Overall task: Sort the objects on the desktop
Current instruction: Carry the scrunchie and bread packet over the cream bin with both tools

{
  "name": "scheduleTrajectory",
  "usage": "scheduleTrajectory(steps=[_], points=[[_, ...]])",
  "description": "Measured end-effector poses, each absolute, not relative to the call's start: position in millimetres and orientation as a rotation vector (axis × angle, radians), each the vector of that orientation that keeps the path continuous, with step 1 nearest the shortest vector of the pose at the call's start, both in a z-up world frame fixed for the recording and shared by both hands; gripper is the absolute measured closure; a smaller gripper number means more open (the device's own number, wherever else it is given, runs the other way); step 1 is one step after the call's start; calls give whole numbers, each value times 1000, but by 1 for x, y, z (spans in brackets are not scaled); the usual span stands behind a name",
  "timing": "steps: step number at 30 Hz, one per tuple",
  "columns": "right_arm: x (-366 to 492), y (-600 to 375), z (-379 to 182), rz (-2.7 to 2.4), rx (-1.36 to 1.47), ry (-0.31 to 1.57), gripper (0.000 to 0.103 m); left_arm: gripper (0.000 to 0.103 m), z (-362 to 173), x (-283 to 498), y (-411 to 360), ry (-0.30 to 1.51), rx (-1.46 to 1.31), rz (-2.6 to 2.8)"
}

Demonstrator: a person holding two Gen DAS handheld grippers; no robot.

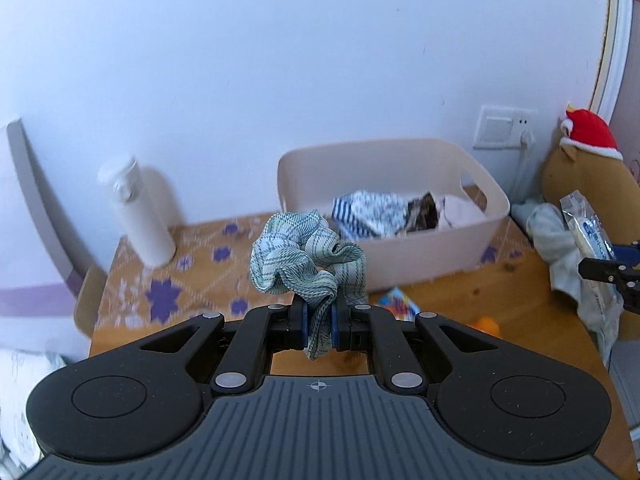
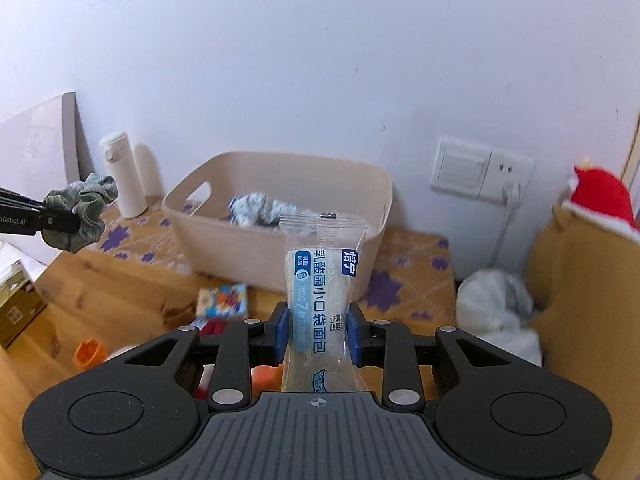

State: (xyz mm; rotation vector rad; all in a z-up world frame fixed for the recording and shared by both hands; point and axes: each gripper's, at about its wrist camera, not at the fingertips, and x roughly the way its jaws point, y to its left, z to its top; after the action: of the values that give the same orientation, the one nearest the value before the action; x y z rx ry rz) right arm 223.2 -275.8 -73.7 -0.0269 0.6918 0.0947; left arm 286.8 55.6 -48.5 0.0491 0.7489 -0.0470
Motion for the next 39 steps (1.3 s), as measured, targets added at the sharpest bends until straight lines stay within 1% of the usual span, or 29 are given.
scheduleTrajectory(steps=[12, 20, 27, 30, 36, 39], points=[[295, -282, -48, 86, -103, 625, 76, 93, -37, 362, 43, 684, 77, -59], [351, -269, -42, 77, -134, 576, 76, 93, -47, 407, 28, 688, 82, -54], [397, -265, -55, 69, -53, 585, 76, 93, -67, 436, 13, 708, 128, -62], [406, -260, -65, 73, -63, 602, 76, 93, -77, 447, 7, 721, 156, -61], [422, -249, -87, 90, -96, 663, 76, 93, -102, 460, -7, 773, 202, -72], [432, -248, -101, 105, -62, 717, 75, 93, -109, 464, -12, 794, 192, -79]])
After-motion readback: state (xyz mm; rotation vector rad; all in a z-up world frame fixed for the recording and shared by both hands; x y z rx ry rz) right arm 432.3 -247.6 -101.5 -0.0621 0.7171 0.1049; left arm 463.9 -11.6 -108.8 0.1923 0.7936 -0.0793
